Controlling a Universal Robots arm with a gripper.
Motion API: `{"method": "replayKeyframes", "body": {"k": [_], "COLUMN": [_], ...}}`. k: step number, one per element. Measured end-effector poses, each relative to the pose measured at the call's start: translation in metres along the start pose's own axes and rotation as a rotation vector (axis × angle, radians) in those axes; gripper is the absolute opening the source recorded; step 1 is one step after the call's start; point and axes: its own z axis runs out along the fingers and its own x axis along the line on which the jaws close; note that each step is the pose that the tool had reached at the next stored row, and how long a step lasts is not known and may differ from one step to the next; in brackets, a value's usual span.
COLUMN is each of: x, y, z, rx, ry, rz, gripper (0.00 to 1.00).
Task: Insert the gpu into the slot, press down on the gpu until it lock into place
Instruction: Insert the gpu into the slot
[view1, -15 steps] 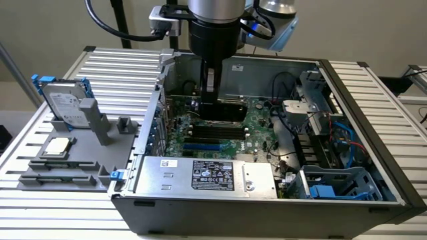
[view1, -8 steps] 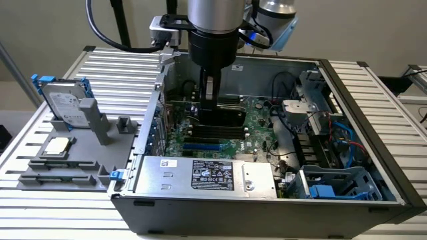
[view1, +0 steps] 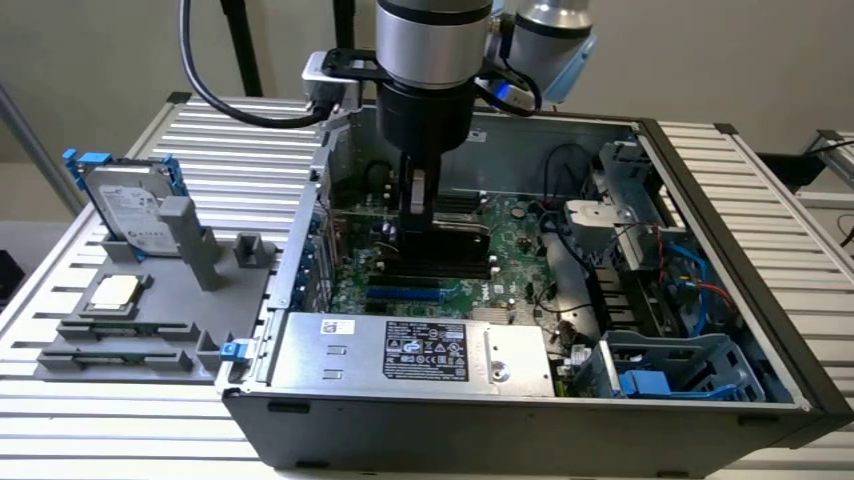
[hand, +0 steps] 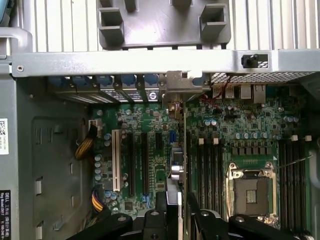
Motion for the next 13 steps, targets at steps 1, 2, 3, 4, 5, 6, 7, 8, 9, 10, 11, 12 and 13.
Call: {"method": "replayKeyframes", "body": {"k": [1,2,3,4,5,6,7,8,9,10,11,12,13], "x": [0.0,0.0,0.001,0.001,0.001,0.001,0.001,0.001,0.001,0.001,0.001,0.001,0.001], "y": [0.0,0.0,0.0,-0.0001,-0.0001,-0.0001,-0.0002,-0.0002,-0.0001,-0.0001,-0.0001,-0.0001,-0.0001], "z": [0.002,0.0036,0.0053,0.0072,0.0089,0.0105,0.0117,0.0127,0.0137,0.0148,0.0159,0.0171,0.0183], "rx": [0.0,0.0,0.0,0.0,0.0,-0.0011,-0.0034,-0.0074,-0.0115,-0.0152,-0.0182,-0.0201,-0.0213], "ry": [-0.0001,-0.0001,0.0,0.0,0.0,0.0,0.0002,0.0003,0.0006,0.0009,0.001,0.0011,0.0011], "rz": [0.0,0.0,0.0,0.0,0.0,0.0,0.0,0.0,0.0,0.001,0.001,0.001,0.001], "gripper": [0.26,0.26,0.26,0.26,0.26,0.26,0.26,0.26,0.26,0.26,0.26,0.26,0.26]}}
